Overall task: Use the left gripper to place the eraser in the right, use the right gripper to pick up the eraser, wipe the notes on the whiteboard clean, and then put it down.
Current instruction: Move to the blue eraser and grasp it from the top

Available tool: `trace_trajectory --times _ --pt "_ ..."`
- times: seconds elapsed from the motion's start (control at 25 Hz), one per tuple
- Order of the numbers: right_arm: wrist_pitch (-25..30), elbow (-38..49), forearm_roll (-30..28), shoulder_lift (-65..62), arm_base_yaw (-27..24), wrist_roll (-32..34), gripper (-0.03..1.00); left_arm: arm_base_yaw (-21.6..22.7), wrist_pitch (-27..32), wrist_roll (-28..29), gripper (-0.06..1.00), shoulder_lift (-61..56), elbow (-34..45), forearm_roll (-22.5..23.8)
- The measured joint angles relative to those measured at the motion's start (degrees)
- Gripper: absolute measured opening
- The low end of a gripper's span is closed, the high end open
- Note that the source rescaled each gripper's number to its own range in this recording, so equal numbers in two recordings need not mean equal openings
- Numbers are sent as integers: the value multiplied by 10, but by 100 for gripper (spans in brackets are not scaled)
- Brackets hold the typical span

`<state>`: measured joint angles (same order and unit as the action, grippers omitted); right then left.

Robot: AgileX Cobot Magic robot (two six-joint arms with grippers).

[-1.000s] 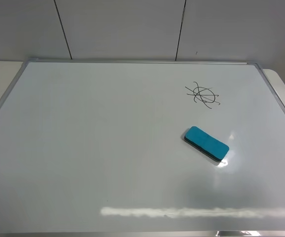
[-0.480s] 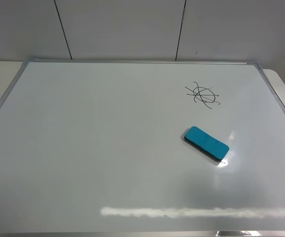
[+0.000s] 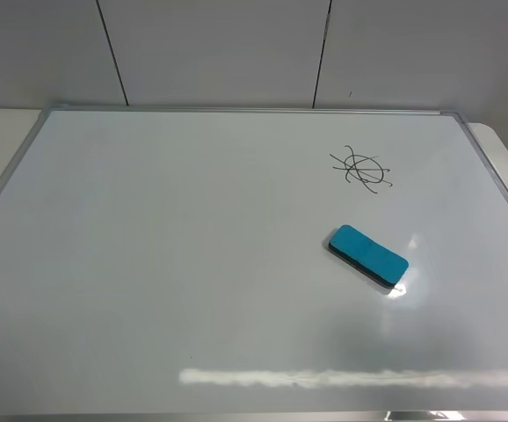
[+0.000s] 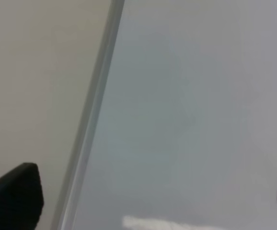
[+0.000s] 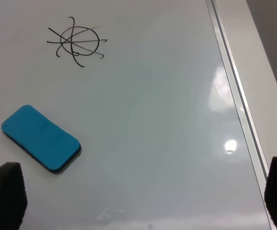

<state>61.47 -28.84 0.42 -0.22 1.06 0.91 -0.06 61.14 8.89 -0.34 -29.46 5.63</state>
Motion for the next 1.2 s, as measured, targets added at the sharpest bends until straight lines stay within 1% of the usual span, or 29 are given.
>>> trace_trajectory --times 0.68,0.76,0.88,0.92,1.08,1.2 --pt "0 0 0 0 0 0 100 0 0 0 100 0 0 0" --pt "9 -5 1 5 0 10 100 0 0 0 100 0 0 0" --pt "34 -30 10 57 1 5 100 0 0 0 100 0 0 0" --pt "42 -39 16 86 1 -9 100 0 0 0 100 0 0 0" --pt "47 -71 60 228 13 -116 100 0 0 0 100 0 0 0" --pt "23 -91 80 343 24 -192 100 0 0 0 100 0 0 0"
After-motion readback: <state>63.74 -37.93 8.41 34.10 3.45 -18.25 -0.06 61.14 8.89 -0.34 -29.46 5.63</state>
